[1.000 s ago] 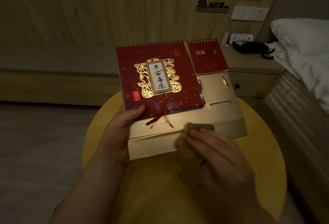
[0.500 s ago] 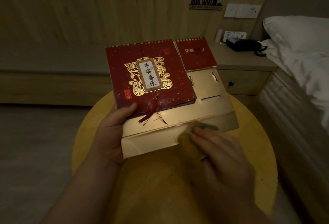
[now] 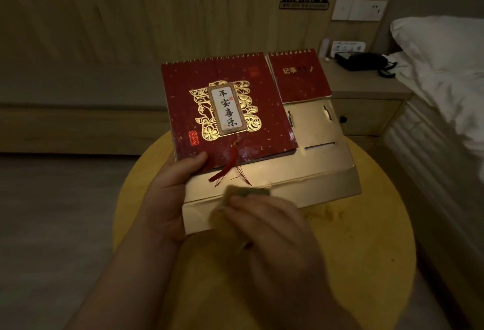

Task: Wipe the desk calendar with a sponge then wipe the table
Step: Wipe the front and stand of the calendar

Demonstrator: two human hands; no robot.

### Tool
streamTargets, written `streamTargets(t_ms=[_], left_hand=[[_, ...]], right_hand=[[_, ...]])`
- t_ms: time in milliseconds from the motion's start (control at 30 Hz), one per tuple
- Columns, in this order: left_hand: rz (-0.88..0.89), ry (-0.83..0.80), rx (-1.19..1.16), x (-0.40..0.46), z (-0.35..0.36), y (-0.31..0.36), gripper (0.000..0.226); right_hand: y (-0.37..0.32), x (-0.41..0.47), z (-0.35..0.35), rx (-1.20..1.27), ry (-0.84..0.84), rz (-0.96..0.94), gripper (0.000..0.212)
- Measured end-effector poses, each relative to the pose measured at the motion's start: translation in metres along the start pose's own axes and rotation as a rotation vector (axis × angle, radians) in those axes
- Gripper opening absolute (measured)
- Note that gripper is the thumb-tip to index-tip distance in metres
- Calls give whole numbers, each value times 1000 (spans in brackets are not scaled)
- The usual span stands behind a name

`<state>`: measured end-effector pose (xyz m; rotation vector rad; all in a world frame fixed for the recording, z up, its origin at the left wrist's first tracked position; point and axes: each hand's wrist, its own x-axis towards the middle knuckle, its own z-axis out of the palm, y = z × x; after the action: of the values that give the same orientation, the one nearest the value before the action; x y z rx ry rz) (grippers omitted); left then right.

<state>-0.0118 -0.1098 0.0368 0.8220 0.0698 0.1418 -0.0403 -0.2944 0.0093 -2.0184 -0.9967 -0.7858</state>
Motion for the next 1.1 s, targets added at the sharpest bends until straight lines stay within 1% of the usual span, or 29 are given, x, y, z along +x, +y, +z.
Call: streamTargets(t_ms=[33,100,200,267,333,433,567,700,767,833,867,967,1100], left_hand=[[1,-13,0,0,-1,1,39],[9,-28,4,0,-4,3,40],[35,-42,16,-1,-7,5,37],[41,-49,29,-2,-9,7,35],[40,-54,45,-2,-9,6,34],[51,-31,69,0,-7,3,34],[43,-18,70,1,-3,-1,36],[-3,-56,60,1,2,-8,37],[-4,-51,71,1,4,-11,37],[1,-42,76,0,5,-12,39],[3,-45,85,0,5,-10,39],[5,-88,115,0,2,-5,36],[19,-51,86,0,-1,-3,35]], right_hand=[[13,-1,-12,-22,0,37,37],[40,-4,-37,-88,15,105,41],[79,-11,-71,-191,81,204,46],[98,-13,-84,-204,137,271,43],[107,-14,-88,-205,165,285,39],[102,-13,-85,-242,136,221,39],[72,-6,-61,-230,65,165,37],[36,0,-26,-112,-36,101,41],[19,3,-9,-41,-26,62,38],[2,9,7,31,6,27,50],[-5,12,14,57,-2,4,52],[-14,17,25,51,-72,-63,47],[1,18,11,23,-83,-96,33]])
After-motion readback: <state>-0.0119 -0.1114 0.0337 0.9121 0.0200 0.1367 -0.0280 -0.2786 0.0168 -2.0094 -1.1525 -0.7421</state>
